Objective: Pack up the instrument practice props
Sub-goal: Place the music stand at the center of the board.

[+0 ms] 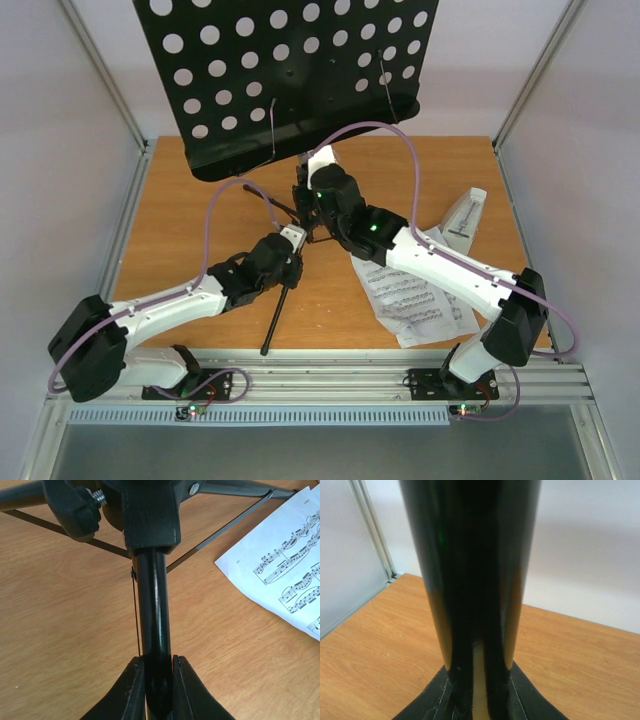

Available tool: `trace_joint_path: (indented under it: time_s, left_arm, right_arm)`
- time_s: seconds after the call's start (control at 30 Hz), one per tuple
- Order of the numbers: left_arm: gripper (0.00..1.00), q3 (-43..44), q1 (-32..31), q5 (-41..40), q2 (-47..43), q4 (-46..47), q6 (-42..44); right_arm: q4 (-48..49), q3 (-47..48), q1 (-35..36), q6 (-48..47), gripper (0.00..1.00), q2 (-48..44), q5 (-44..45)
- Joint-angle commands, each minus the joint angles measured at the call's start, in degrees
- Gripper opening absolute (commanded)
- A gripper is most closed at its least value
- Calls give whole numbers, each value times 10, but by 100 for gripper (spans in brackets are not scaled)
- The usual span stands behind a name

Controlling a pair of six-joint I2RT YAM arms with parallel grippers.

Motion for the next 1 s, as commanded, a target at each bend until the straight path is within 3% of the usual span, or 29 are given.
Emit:
trace_joint_path:
  time_s: [0.0,0.07,0.2,0.33,0.4,0.73,0.83,0.97]
  left_arm:
    - [2,21,-7,-19,2,193,45]
    - [14,22,-7,-15,1,185,37]
    - [29,25,-7,-6,-28,137,22]
    - [72,45,-7,-5,-70,5,8]
    - [81,57,-7,12,-89,-73,2]
    - [86,-7,-7,90,-203,-331,-167]
    - [86,-50,-23,145,-214,-308,-218]
    - [86,-88,-66,133,-186,-285,-258]
  right_arm:
    - [47,10,15,5,1,23,-7]
    - [50,12,11,3,1,29,-3]
    - [54,10,4,5,1,34,-2]
    - [61,6,4,0,1,36,4]
    - [61,6,3,-2,1,35,5]
    - [65,0,-5,7,1,35,0]
    - [71,-6,-9,14,1,29,-1]
    - [72,-12,-16,24,1,25,-9]
